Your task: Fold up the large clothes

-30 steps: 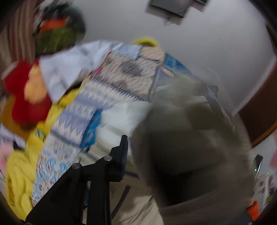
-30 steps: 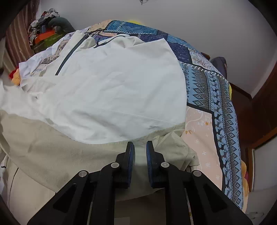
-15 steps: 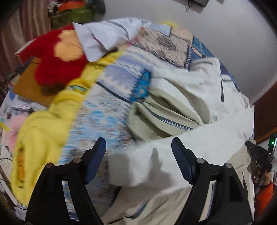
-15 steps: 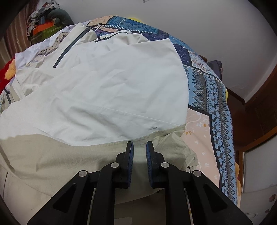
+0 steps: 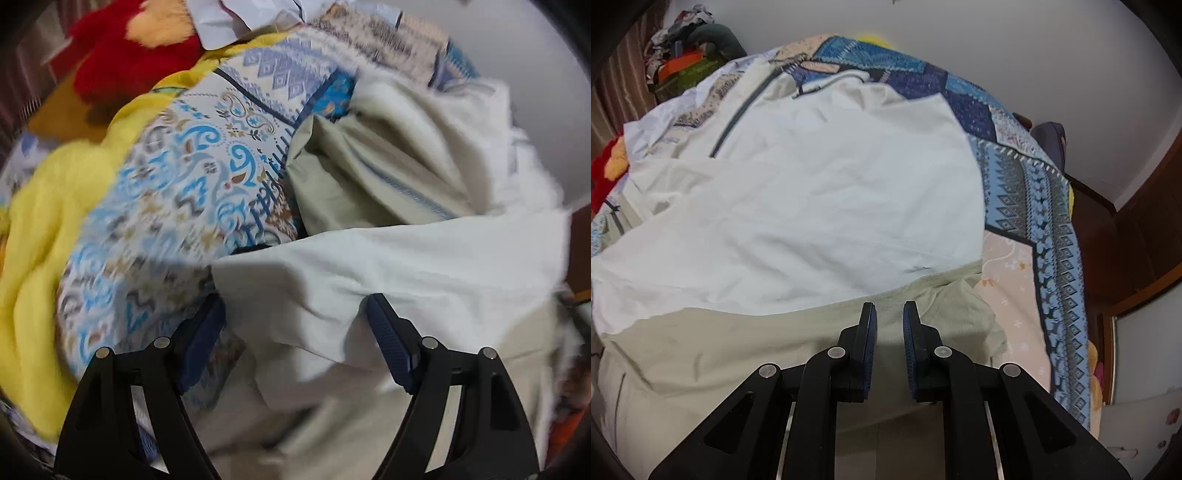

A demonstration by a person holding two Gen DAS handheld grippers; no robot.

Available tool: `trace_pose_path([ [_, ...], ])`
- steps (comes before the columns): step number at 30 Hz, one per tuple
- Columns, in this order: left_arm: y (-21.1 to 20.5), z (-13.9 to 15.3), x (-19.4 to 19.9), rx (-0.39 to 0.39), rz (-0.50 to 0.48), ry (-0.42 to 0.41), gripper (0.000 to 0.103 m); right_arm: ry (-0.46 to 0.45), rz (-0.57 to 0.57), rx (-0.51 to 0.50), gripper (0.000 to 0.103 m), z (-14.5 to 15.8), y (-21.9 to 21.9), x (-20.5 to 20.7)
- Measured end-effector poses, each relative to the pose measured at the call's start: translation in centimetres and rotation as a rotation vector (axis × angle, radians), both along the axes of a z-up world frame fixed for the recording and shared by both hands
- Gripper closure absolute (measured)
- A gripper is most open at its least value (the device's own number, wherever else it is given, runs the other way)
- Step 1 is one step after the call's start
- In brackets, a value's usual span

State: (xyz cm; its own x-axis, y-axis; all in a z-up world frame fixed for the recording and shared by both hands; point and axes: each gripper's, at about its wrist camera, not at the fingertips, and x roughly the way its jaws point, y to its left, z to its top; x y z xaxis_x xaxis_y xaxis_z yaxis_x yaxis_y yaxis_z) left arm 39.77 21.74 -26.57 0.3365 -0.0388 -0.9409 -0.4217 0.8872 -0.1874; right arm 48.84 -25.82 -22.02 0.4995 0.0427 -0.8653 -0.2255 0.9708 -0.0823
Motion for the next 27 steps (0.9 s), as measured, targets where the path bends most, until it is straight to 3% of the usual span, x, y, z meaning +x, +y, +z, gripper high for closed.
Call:
trace_pose_path([
  [2, -0.5, -0.2, 0.5, 0.039, 0.027, -0.017, 0.025, -0.033, 0.006, 0.0, 0.092, 1.1, -0.5, -0.8],
  [3, -1.3, 0.1, 0.7, 0.073, 0.013, -0.037, 0.031, -0.049, 0.006, -0.003, 0.092, 1.6, -0.9, -1.1],
  [4, -2.4, 0.4, 1.0, 0.119, -0.04, -0.047, 0.066, -0.059, 0.004, -0.006, 0.092, 1.9, -1.2, -1.3],
  [5, -2.9, 0.5, 1.2, 0.136, -0.076, -0.04, 0.078, -0.069, -0.003, -0.004, 0.092, 2.2, -1.7, -1.4],
  [10, -7.0, 4.5, 1.0, 0.347, -0.18, -0.132, 0.09, -0.088, -0.052, 0.05, 0.092, 3.6, -4.0, -1.2],
  [17, -8.1, 15.1, 4.4, 0.442, -0.209, -0.364, 0.091, -0.158, -0.095, 0.105, 0.092, 6.1, -5.0, 0.3],
  [19, -8.2, 16.8, 6.3, 0.486, -0.217, -0.405, 0.091, -0.183, -0.098, 0.119, 0.092, 7.0, -4.9, 0.7],
  [23, -7.7, 17.3, 9.0, 0.538, -0.214, -0.419, 0.091, -0.203, -0.079, 0.127, 0.092, 7.8, -3.4, 2.3],
  [27, -6.7, 13.9, 11.5, 0.55, -0.193, -0.356, 0.091, -0.152, -0.07, 0.043, 0.092, 4.9, -1.2, 5.0],
])
